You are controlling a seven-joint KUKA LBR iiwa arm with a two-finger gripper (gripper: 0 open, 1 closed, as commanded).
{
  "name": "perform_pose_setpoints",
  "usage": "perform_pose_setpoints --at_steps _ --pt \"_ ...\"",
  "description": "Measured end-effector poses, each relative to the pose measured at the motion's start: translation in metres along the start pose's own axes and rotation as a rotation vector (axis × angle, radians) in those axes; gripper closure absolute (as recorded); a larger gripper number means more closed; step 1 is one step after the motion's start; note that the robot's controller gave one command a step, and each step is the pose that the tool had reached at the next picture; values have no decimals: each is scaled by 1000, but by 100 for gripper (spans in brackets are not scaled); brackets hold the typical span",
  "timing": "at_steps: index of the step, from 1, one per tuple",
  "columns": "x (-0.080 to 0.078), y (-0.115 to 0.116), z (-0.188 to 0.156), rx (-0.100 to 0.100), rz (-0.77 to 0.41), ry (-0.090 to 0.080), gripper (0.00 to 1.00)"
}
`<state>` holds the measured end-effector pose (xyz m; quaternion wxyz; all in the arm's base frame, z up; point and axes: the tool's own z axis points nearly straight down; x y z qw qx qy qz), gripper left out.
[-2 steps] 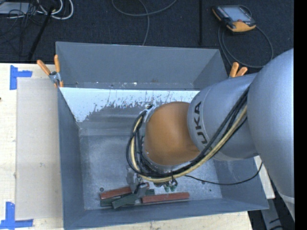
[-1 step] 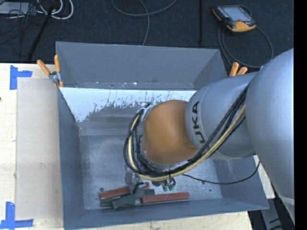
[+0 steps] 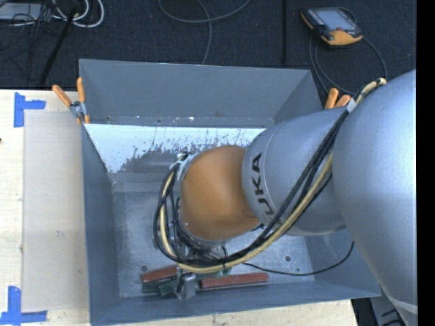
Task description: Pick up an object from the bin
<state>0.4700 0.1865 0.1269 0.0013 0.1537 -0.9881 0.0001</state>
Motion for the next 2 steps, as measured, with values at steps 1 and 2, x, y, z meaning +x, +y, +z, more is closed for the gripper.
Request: perform_pose_setpoints --at_steps 1,2 --pt "0 0 0 0 2 -1 0" --pt "0 -15 55 1 -172 -2 100"
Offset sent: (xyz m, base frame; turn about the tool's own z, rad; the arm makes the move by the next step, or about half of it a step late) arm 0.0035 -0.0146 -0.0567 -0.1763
